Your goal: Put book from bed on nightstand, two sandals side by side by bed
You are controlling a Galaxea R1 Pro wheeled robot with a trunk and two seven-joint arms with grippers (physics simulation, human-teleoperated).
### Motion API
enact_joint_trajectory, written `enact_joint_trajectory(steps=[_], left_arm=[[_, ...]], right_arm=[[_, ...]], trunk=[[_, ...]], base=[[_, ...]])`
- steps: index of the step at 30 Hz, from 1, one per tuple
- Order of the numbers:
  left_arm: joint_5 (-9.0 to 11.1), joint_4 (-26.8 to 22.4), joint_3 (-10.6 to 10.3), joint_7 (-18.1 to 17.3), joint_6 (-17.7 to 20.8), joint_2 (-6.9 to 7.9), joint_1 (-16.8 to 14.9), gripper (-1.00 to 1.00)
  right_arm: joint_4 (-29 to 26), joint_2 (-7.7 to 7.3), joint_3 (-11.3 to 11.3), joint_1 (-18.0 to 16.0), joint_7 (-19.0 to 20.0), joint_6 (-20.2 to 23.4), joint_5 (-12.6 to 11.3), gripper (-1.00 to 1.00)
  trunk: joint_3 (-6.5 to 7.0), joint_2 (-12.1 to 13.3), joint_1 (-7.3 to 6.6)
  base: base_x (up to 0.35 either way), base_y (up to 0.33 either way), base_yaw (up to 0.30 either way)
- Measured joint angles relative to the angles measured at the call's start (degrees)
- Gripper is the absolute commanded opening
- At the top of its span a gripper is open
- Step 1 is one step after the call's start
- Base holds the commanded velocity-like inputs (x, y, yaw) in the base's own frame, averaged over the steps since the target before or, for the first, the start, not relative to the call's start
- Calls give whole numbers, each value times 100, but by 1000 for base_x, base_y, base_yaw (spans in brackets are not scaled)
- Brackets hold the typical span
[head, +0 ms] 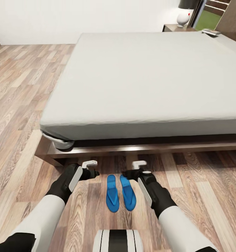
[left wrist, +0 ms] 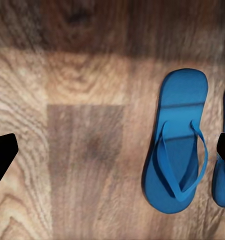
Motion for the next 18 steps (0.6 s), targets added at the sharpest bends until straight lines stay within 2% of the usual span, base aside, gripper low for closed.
enact_joint_trajectory(steps=[1, 2, 3, 18], left_arm=[[0, 0, -3, -1, -1, -8, 0, 100], [13, -20, -5, -2, -1, -18, 1, 100], [14, -20, -3, -3, -4, -17, 1, 100], [-7, -10, -17, -9, 3, -40, 1, 100]], right_arm=[[0, -56, 2, 35, 3, -8, 14, 100], [-47, -278, -10, 97, 18, -17, 44, 100], [-46, -302, -9, 100, 20, -20, 31, 100], [-5, -318, 7, 102, 21, -24, 34, 100]], trunk=[[22, 1, -3], [44, 3, -5], [67, 4, -8], [399, 24, -46]], base=[[0, 0, 45], [0, 0, 81], [0, 0, 114], [0, 0, 211]])
